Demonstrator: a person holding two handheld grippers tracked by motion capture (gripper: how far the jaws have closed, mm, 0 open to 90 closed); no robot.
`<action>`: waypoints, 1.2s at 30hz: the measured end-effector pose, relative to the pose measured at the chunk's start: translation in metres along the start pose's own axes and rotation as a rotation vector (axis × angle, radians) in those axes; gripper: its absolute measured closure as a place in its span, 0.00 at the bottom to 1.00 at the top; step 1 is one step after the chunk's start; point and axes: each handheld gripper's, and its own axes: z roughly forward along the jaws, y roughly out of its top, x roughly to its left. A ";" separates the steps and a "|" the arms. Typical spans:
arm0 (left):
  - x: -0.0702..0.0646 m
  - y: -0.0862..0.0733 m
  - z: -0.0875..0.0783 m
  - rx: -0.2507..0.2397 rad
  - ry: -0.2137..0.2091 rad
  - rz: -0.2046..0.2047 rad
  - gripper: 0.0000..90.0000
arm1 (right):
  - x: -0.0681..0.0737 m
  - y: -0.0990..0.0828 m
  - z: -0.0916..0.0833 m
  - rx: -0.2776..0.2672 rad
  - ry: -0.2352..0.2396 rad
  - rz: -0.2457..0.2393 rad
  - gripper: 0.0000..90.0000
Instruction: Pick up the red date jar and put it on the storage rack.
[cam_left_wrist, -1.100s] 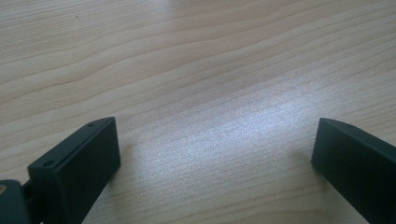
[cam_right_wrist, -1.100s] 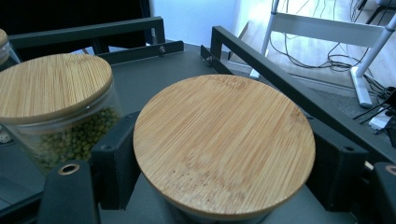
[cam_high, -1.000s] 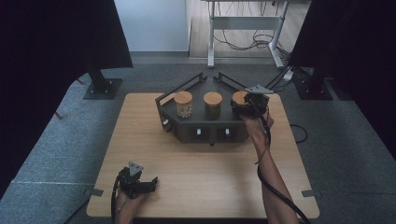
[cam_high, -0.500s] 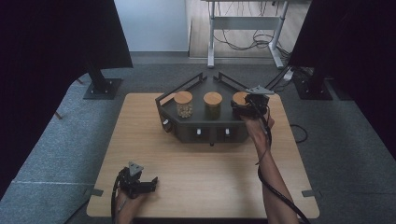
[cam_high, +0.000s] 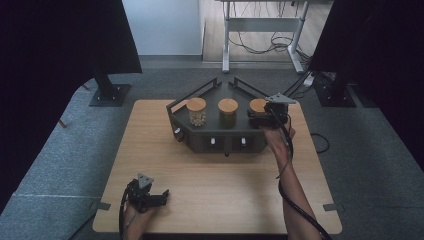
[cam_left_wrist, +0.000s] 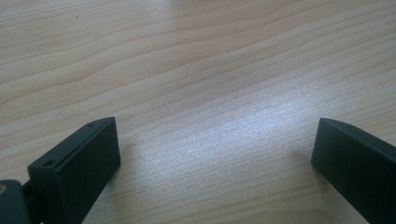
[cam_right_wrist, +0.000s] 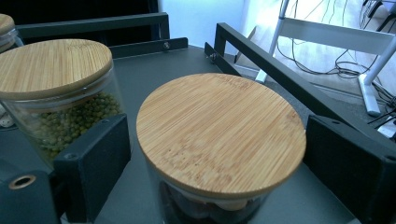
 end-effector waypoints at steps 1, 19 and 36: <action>0.000 0.000 0.000 0.000 0.000 0.000 0.01 | 0.000 0.000 -0.001 -0.004 0.000 0.001 0.08; 0.000 0.000 0.000 0.001 0.000 0.000 0.01 | 0.000 -0.002 -0.030 -0.068 0.016 -0.019 0.09; 0.000 0.000 0.000 -0.001 0.001 0.000 0.01 | 0.001 -0.016 -0.055 -0.079 0.018 -0.030 0.11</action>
